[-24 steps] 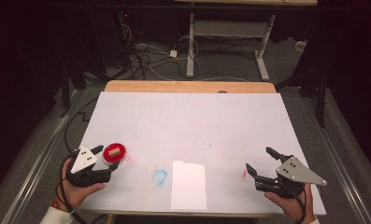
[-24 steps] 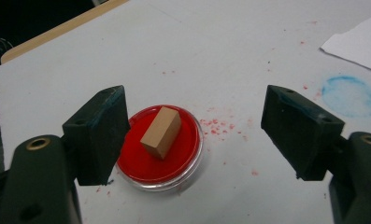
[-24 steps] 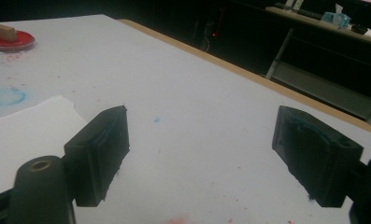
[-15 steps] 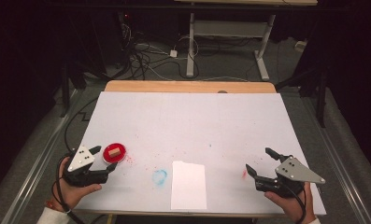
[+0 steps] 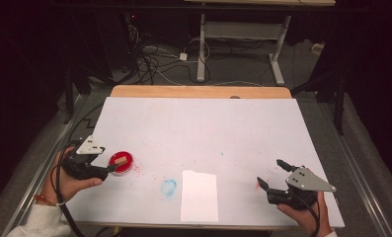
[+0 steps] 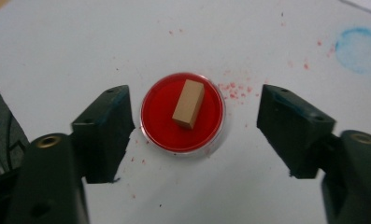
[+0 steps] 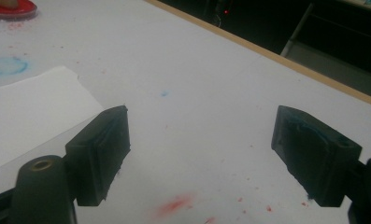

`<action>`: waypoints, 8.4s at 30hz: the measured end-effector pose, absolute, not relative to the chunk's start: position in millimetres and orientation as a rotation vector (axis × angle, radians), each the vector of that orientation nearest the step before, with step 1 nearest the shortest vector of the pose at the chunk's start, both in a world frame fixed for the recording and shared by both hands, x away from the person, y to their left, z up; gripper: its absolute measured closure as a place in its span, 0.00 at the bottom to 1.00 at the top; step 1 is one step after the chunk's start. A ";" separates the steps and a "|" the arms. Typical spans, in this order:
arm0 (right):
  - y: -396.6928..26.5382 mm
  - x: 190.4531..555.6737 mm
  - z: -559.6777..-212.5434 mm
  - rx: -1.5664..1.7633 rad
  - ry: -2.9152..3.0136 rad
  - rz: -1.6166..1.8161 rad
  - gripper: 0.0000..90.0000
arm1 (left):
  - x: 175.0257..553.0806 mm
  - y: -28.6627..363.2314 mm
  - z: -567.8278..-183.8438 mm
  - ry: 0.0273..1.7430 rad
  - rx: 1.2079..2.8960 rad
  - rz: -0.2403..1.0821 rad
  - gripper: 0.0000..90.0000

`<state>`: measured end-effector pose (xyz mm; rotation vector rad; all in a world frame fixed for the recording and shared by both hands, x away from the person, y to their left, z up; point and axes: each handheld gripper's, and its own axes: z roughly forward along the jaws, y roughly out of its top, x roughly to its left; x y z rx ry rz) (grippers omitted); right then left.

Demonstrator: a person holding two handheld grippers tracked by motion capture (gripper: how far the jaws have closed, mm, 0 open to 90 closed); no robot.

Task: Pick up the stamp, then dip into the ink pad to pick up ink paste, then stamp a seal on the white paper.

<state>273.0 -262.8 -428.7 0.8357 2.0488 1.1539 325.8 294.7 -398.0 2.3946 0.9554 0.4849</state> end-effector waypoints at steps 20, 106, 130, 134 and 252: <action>-261.8 270.6 -430.5 0.825 2.081 1.129 0.24 | 380.9 265.8 -425.6 0.917 2.684 0.236 0.65; -251.9 274.6 -428.4 0.776 2.069 1.119 0.20 | 383.8 280.0 -446.3 1.047 2.520 0.233 0.82; -250.5 273.8 -427.3 0.754 2.088 1.129 0.20 | 384.9 271.8 -446.2 1.092 2.555 0.249 0.82; -250.9 274.2 -427.6 0.761 2.090 1.127 0.20 | 385.6 274.0 -446.1 1.088 2.543 0.237 0.82; -251.0 277.2 -427.7 0.762 2.110 1.105 0.21 | 380.1 284.9 -448.6 1.092 2.463 0.250 0.82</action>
